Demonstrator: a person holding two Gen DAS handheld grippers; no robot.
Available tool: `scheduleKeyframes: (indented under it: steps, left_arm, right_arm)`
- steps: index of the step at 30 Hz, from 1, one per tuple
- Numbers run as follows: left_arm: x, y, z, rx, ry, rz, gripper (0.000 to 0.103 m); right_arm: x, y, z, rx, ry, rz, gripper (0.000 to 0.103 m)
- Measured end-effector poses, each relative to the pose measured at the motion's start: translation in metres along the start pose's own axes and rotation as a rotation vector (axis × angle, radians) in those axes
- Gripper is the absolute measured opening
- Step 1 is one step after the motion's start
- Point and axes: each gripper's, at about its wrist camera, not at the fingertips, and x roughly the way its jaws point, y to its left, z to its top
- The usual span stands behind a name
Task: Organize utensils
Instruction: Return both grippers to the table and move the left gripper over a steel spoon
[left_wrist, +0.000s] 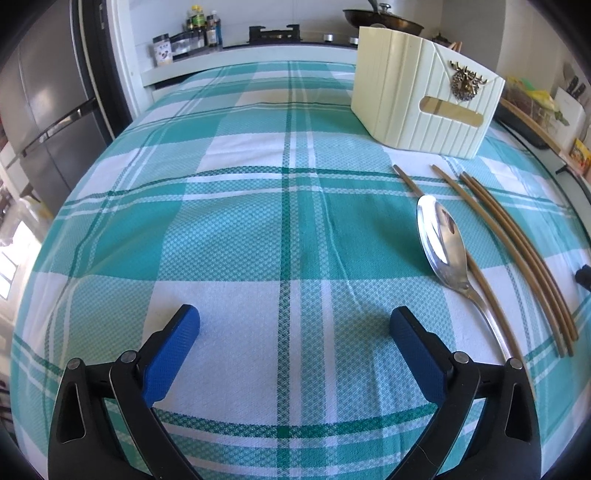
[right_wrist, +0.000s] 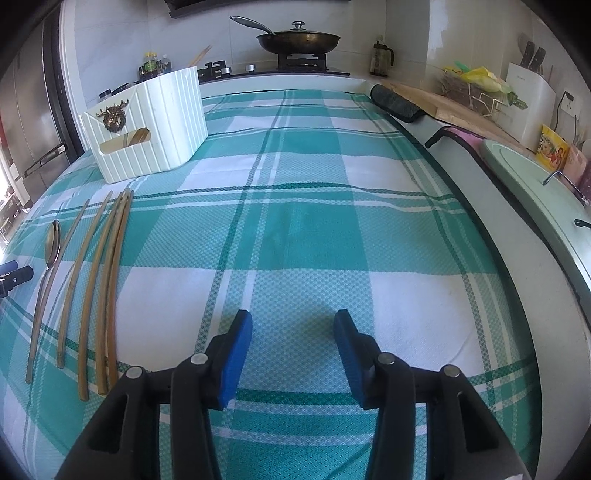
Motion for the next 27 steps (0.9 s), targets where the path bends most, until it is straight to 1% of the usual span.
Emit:
scheduleKeyframes:
  steps: [9,10,12,13,15,17,20,25,27]
  left_arm:
    - [0.000,0.001,0.000,-0.002,-0.002,0.000,0.102]
    - [-0.001,0.001,-0.001,-0.007,-0.004,0.011,0.102]
    - [-0.007,-0.001,-0.003,-0.033,-0.013,0.063,0.102]
    - [-0.013,-0.003,-0.006,-0.062,-0.025,0.061,0.102]
    - [-0.025,-0.012,-0.014,-0.123,-0.041,-0.017,0.102]
    - [-0.030,-0.025,-0.017,-0.147,-0.037,-0.063,0.102]
    - [-0.028,-0.047,-0.015,-0.140,-0.035,-0.065,0.102]
    - [-0.016,-0.066,-0.011,-0.121,-0.019,-0.036,0.102]
    - [-0.013,-0.072,-0.011,-0.103,-0.012,-0.010,0.102]
  right_arm:
    - [0.000,0.000,0.000,-0.003,-0.001,-0.002,0.047]
    - [0.000,0.000,0.000,-0.003,-0.001,-0.002,0.047]
    - [0.000,0.000,0.000,-0.004,-0.001,-0.002,0.047]
    - [0.000,0.000,0.000,-0.004,-0.001,-0.003,0.047]
    - [0.000,0.000,0.000,-0.004,-0.001,-0.002,0.047]
    - [0.000,0.001,0.000,-0.003,0.000,-0.002,0.047]
    - [-0.001,0.001,0.000,-0.007,0.000,-0.007,0.047]
    - [-0.001,0.000,0.000,-0.004,0.000,-0.002,0.047]
    - [-0.001,0.000,0.000,-0.004,0.000,-0.002,0.047]
